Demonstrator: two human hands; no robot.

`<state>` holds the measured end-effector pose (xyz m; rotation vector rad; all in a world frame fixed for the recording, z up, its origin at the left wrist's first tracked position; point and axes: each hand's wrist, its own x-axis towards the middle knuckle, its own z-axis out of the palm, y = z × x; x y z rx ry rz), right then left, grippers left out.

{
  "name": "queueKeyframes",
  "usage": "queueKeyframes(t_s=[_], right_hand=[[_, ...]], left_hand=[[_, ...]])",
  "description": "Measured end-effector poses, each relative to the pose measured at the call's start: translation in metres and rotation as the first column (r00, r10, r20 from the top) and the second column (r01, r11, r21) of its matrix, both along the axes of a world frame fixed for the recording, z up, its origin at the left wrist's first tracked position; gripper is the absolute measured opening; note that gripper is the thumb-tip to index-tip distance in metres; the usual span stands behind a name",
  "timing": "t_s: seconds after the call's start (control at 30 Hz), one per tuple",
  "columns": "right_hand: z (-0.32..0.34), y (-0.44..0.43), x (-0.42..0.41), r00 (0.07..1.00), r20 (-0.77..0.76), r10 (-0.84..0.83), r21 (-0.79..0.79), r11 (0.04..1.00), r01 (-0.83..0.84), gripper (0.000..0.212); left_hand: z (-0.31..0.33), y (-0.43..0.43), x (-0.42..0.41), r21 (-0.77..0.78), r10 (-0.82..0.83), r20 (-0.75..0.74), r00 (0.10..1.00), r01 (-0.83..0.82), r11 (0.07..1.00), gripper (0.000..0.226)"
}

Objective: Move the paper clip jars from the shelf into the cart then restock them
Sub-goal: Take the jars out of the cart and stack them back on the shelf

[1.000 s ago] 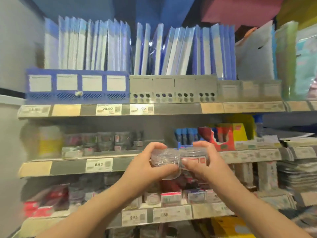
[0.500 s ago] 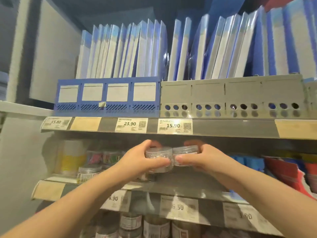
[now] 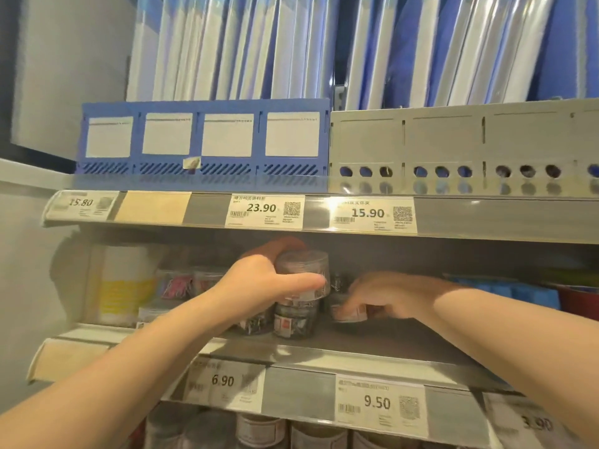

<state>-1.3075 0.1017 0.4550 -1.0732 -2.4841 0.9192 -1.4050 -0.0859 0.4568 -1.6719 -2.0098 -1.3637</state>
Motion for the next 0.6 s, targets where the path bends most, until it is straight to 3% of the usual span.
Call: queueKeyframes(t_s=[0.13,0.3,0.5,0.6], right_hand=[[-0.01,0.011,-0.01,0.998,0.062,0.009,-0.013,1.0,-0.008,0.059],[-0.011,-0.001,-0.006,0.999,0.031,-0.021,0.121,0.993,0.018,0.067],[-0.015,-0.008,-0.002,0.998,-0.051,0.043,0.175,0.984,-0.033,0.039],[-0.017,-0.009,-0.006,0.997,-0.057,0.044,0.268,0.963,-0.027,0.039]], left_hand=[[-0.004,0.005,-0.006,0.044,-0.027,-0.037,0.999,0.029,0.999,0.043],[-0.008,0.013,-0.012,0.142,-0.072,-0.001,0.997,0.071,0.987,0.053],[-0.011,0.015,-0.013,0.174,-0.097,-0.022,0.995,0.1,0.98,0.047],[-0.014,0.018,-0.012,0.148,-0.099,-0.024,0.995,0.101,0.984,0.042]])
